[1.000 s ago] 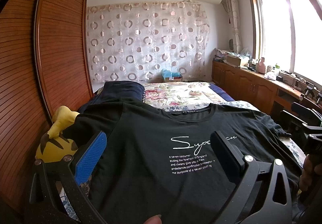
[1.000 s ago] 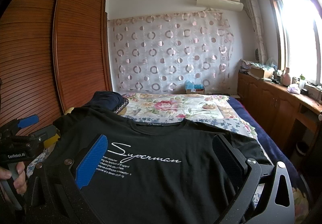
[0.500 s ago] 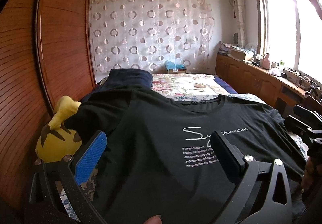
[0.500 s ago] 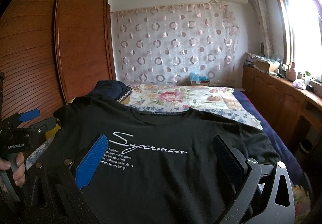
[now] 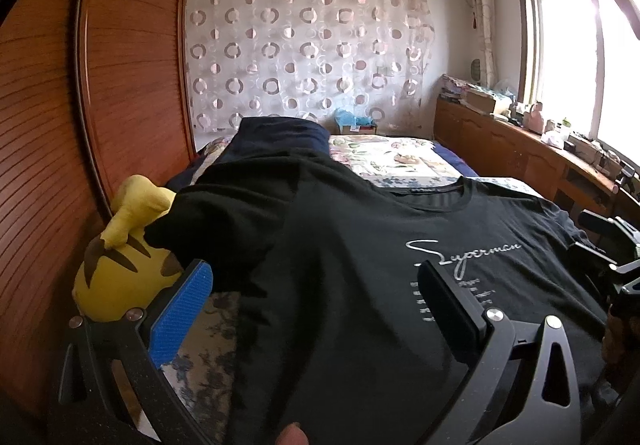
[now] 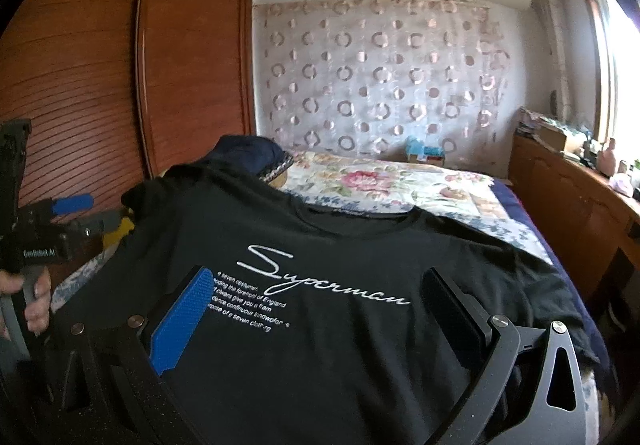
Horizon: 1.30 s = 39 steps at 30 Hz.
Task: Fold small clothes
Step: 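Move the left tool to the shirt's side edge and grasp it, then lift the gripped side with the left tool and fold it toward the shirt's center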
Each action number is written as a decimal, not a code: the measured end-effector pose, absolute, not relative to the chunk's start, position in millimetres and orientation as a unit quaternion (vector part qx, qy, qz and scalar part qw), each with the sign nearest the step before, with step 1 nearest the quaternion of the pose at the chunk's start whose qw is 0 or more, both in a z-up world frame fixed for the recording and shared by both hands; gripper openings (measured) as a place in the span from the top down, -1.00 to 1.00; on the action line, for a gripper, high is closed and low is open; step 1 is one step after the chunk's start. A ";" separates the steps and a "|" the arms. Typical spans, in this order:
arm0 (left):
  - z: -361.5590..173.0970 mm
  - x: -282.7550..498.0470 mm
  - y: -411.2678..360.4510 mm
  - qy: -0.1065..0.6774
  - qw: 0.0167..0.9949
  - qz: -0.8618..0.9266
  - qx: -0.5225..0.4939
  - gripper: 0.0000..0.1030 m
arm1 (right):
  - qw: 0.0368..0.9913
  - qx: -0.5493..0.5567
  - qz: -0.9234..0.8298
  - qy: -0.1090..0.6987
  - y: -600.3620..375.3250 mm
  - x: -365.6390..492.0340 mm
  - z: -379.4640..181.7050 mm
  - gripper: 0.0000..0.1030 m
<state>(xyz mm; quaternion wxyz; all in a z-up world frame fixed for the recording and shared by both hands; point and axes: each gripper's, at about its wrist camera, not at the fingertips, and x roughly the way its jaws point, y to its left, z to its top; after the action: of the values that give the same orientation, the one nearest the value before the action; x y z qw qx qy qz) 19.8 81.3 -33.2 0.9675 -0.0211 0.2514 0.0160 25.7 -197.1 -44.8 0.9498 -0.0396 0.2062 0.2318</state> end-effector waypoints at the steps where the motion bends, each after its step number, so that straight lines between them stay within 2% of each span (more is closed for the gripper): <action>1: -34.1 20.5 87.6 0.252 0.967 0.016 -0.023 -1.00 | 0.948 -0.039 0.235 0.211 -197.9 28.3 -45.3 -1.00; 6: -36.0 28.6 114.4 0.262 0.964 0.027 -0.024 -0.90 | 0.941 -0.048 0.247 0.226 -198.7 42.5 -41.4 -1.00; 14: -44.1 53.5 152.2 0.296 0.954 0.042 -0.024 -0.45 | 0.931 -0.056 0.268 0.241 -195.5 52.1 -34.5 -1.00; 24: -53.1 96.2 177.1 0.334 0.940 0.028 -0.057 -0.04 | 0.926 -0.068 0.281 0.242 -189.3 57.8 -30.1 -1.00; 26: -51.8 102.4 181.2 0.336 0.939 0.033 -0.062 0.12 | 0.926 -0.071 0.282 0.240 -188.8 56.7 -29.8 -1.00; 30: -53.5 113.0 185.9 0.343 0.937 0.032 -0.058 0.23 | 0.925 -0.072 0.284 0.241 -187.5 57.0 -31.0 -1.00; 31: -54.2 114.8 186.2 0.345 0.936 0.032 -0.056 0.29 | 0.926 -0.073 0.283 0.240 -183.4 56.8 -32.0 -1.00; 32: -54.8 115.4 185.9 0.344 0.937 0.028 -0.054 0.44 | 0.925 -0.074 0.284 0.241 -180.7 58.2 -32.4 -1.00; 35: -53.4 113.2 184.7 0.340 0.939 0.024 -0.044 0.72 | 0.924 -0.076 0.285 0.244 -177.1 60.2 -33.9 -1.00; 39: -46.6 103.5 181.9 0.323 0.945 0.020 -0.036 0.84 | 0.923 -0.076 0.287 0.245 -175.0 60.5 -35.0 -1.00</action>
<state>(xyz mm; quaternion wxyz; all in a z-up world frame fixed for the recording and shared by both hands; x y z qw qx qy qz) 103.5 181.9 -46.6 0.9454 -0.0359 0.3234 0.0199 60.5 -175.0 -35.0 0.9231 -0.0759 0.2450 0.2866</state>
